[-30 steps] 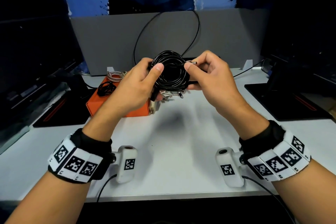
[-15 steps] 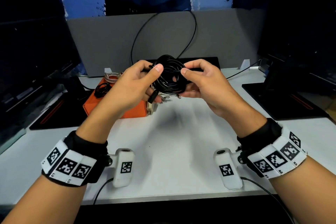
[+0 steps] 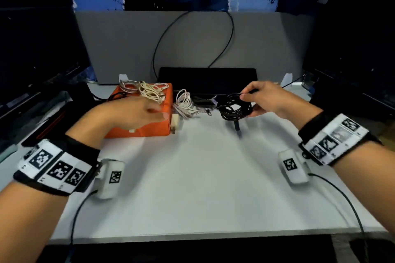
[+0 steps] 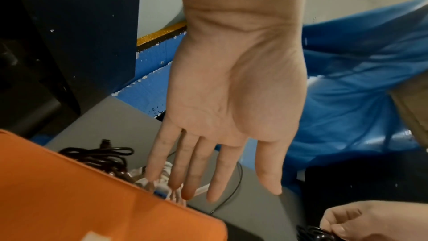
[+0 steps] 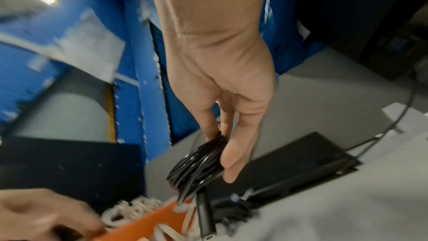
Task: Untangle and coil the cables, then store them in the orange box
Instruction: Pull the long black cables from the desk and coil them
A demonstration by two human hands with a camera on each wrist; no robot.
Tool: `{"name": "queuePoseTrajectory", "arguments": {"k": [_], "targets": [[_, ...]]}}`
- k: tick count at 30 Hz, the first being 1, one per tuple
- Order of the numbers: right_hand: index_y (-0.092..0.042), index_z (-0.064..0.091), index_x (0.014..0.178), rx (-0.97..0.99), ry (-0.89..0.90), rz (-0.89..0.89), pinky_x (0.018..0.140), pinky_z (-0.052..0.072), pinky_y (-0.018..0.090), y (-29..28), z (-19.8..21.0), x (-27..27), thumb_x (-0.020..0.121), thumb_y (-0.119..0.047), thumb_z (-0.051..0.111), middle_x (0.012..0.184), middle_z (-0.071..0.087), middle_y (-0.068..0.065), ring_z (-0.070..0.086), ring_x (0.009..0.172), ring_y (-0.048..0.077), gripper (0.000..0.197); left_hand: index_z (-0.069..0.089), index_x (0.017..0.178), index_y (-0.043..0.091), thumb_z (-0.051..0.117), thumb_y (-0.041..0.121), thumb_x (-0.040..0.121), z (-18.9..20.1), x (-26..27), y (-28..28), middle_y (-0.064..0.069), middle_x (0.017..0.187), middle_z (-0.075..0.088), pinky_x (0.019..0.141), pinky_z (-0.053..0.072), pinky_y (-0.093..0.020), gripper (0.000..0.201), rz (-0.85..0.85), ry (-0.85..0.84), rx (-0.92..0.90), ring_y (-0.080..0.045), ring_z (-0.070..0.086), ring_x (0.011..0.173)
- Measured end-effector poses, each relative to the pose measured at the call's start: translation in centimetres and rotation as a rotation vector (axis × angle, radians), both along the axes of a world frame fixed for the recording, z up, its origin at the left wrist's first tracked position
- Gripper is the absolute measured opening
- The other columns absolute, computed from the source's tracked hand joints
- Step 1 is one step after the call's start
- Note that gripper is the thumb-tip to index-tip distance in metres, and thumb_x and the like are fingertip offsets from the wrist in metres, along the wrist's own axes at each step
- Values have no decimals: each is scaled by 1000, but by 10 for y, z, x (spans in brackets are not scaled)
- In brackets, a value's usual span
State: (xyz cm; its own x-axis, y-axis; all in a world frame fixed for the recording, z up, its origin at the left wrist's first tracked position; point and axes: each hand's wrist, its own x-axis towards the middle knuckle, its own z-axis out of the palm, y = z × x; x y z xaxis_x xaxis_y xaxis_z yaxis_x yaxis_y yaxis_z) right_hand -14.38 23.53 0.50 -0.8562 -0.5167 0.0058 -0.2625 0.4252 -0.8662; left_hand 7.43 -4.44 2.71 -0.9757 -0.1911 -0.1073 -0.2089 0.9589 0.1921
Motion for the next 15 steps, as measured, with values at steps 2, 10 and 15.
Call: {"name": "queuePoseTrajectory", "arguments": {"k": [2, 10, 15], "targets": [[-12, 60, 94, 126, -43, -31, 50, 61, 29, -7, -9, -24, 101, -9, 64, 102, 63, 16, 72, 56, 24, 8, 70, 106, 26, 37, 84, 81, -6, -3, -10, 3, 103, 71, 92, 52, -42, 71, -17, -55, -63, -19, 66, 94], [7, 56, 109, 228, -262, -160, 49, 62, 40, -49, -35, -71, 105, -3, 52, 112, 63, 28, 73, 78, 43, 10, 69, 105, 19, 46, 68, 94, -23, -5, -14, 2, 103, 67, 93, 47, -41, 56, -80, 0, -164, -19, 60, 99], [4, 58, 97, 303, -200, -195, 41, 57, 35, -76, -37, -73, 103, 0, 47, 87, 66, 25, 71, 57, 34, 13, 67, 118, 15, 56, 59, 96, -28, -9, -14, -2, 114, 66, 95, 49, -45, 50, -56, 7, -167, -22, 61, 102]]}}
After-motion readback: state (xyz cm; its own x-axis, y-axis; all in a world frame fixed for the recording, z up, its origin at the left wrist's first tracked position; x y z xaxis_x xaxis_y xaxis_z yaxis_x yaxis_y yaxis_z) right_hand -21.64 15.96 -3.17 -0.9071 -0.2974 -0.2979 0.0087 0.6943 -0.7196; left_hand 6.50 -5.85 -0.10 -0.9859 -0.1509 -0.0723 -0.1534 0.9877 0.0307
